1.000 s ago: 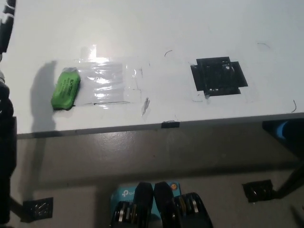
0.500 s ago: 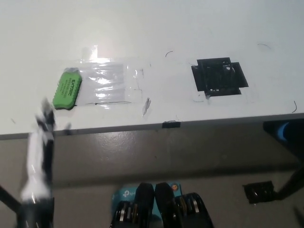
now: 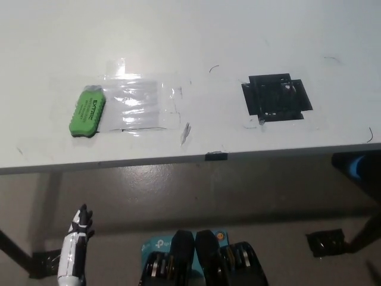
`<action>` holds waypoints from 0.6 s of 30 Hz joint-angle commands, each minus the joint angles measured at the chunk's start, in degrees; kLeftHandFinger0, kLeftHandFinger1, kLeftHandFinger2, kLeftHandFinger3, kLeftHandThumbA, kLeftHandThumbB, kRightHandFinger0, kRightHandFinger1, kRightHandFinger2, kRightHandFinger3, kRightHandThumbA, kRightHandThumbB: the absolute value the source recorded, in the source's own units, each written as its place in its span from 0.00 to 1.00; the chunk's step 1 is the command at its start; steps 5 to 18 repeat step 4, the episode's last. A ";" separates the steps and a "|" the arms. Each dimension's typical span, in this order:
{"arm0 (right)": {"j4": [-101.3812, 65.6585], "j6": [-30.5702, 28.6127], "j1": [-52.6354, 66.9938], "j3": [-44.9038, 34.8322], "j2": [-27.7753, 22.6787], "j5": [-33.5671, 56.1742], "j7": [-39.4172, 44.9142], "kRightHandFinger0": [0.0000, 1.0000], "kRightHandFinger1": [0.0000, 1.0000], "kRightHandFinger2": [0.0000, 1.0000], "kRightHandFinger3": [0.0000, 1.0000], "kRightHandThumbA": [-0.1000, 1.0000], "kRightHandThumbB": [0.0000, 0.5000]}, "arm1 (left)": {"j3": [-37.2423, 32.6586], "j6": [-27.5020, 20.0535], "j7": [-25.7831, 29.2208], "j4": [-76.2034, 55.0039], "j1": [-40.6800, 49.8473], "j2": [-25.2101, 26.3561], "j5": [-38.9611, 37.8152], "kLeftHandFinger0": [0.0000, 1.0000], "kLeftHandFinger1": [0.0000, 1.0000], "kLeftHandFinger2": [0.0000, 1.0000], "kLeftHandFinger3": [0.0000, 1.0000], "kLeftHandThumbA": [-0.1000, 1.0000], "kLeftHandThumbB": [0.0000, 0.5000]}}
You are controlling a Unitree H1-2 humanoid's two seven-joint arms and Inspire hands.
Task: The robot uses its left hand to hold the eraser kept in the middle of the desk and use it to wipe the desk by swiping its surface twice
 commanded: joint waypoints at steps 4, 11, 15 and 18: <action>-0.79 -2.26 0.07 0.69 -0.51 -0.07 0.93 1.00 1.00 1.00 1.00 1.00 0.07 | 0.21 -2.75 0.27 0.55 -2.40 0.25 -1.66 1.00 1.00 1.00 1.00 1.00 0.33; -0.79 -2.26 0.07 0.69 -0.51 -0.07 0.93 1.00 1.00 1.00 1.00 1.00 0.07 | 0.21 -2.75 0.27 0.55 -2.40 0.25 -1.66 1.00 1.00 1.00 1.00 1.00 0.33; -0.79 -2.26 0.07 0.69 -0.51 -0.07 0.93 1.00 1.00 1.00 1.00 1.00 0.07 | 0.21 -2.75 0.27 0.55 -2.40 0.25 -1.66 1.00 1.00 1.00 1.00 1.00 0.33; -0.79 -2.26 0.07 0.69 -0.51 -0.07 0.93 1.00 1.00 1.00 1.00 1.00 0.07 | 0.21 -2.75 0.27 0.55 -2.40 0.25 -1.66 1.00 1.00 1.00 1.00 1.00 0.33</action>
